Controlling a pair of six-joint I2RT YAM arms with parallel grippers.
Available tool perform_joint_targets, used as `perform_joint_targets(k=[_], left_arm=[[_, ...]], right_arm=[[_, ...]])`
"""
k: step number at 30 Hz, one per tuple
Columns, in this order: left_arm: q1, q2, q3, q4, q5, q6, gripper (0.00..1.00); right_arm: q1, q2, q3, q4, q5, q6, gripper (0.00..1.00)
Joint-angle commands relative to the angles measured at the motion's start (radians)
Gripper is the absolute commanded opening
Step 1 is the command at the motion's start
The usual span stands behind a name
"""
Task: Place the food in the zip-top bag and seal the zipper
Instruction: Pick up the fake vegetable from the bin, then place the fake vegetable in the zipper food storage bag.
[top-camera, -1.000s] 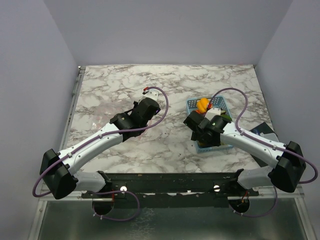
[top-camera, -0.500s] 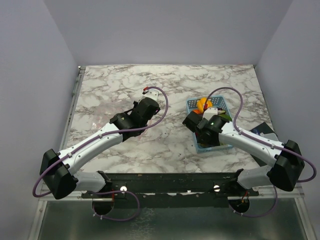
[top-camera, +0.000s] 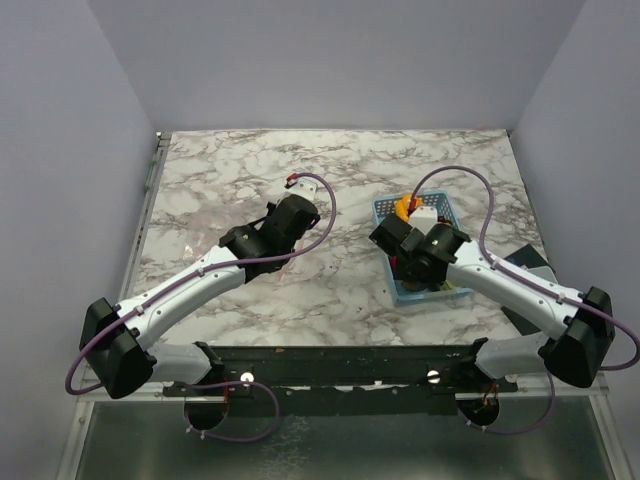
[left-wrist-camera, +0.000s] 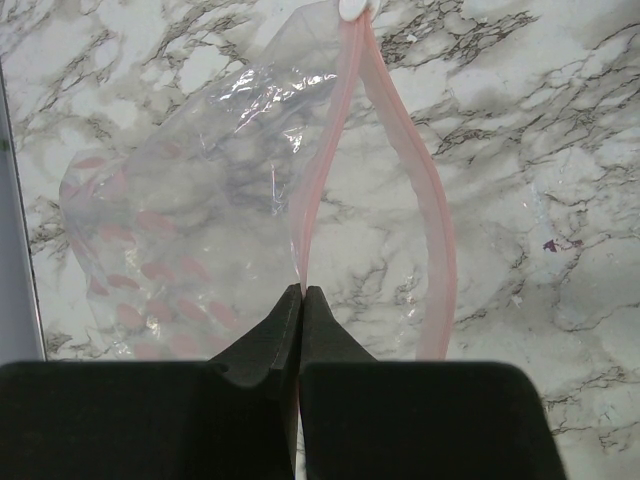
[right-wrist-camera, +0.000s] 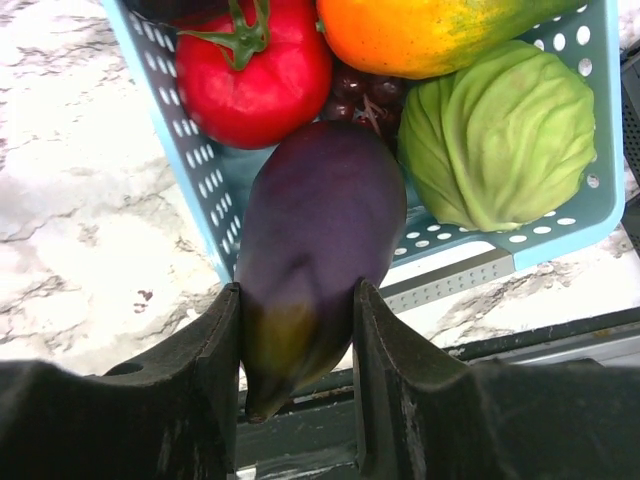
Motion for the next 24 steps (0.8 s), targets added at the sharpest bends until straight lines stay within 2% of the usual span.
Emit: perform_joint_targets(k=[1, 8, 15, 24], left_arm=[[0.004, -0.005, -0.007, 0.008, 0.015, 0.007, 0.00], [0.004, -0.004, -0.008, 0.008, 0.019, 0.004, 0.00], [0.003, -0.004, -0.007, 0.008, 0.026, 0.001, 0.00], [0.006, -0.028, -0.007, 0.009, 0.060, -0.005, 0.00]], right_arm=[[0.002, -0.075, 0.051, -0.002, -0.038, -0.059, 0.01], [0.002, -0.157, 0.098, 0.082, -0.116, -0.167, 0.01], [0.002, -0.163, 0.182, 0.124, -0.153, -0.249, 0.01], [0.002, -0.240, 0.124, 0.447, -0.387, -0.358, 0.01]])
